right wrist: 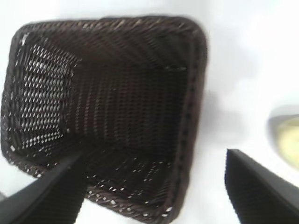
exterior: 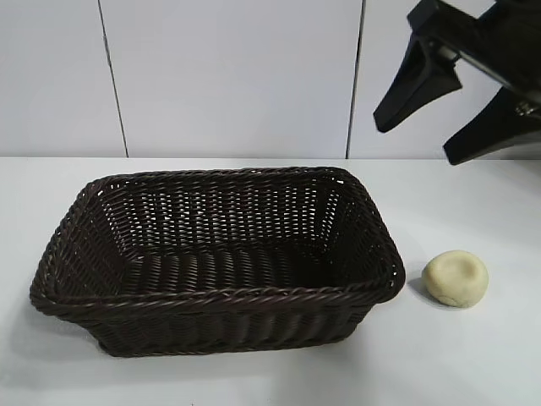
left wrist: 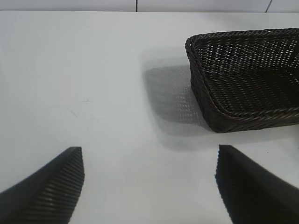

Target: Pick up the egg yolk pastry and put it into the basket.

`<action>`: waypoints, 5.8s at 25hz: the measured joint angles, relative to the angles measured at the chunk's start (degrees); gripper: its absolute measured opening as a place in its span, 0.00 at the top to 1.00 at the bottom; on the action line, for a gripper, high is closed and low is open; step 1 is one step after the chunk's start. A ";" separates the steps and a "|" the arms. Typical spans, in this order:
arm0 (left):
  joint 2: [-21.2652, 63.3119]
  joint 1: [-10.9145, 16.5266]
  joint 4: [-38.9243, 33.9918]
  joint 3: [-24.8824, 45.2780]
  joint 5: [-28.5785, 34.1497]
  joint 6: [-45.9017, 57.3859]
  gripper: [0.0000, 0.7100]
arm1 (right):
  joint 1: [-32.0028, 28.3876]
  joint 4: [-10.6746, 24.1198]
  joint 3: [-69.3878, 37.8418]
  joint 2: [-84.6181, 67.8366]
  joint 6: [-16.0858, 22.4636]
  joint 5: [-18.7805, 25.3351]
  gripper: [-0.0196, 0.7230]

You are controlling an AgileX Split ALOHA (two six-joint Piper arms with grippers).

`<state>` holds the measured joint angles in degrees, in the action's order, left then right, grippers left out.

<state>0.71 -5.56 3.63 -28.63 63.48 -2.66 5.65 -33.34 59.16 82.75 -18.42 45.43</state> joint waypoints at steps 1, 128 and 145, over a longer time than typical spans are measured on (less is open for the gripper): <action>0.00 0.00 0.00 0.00 0.00 0.00 0.20 | -1.45 0.71 0.22 0.00 0.49 0.54 0.19; 0.00 0.00 0.00 0.00 0.21 0.00 0.20 | 27.62 24.48 34.33 26.20 24.31 7.64 0.22; 0.00 0.00 0.00 0.00 0.21 0.00 0.20 | 4.57 38.50 39.89 26.20 25.88 24.61 0.22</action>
<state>0.71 -5.56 3.63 -28.63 63.68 -2.66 10.23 5.17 99.06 108.95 7.47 70.04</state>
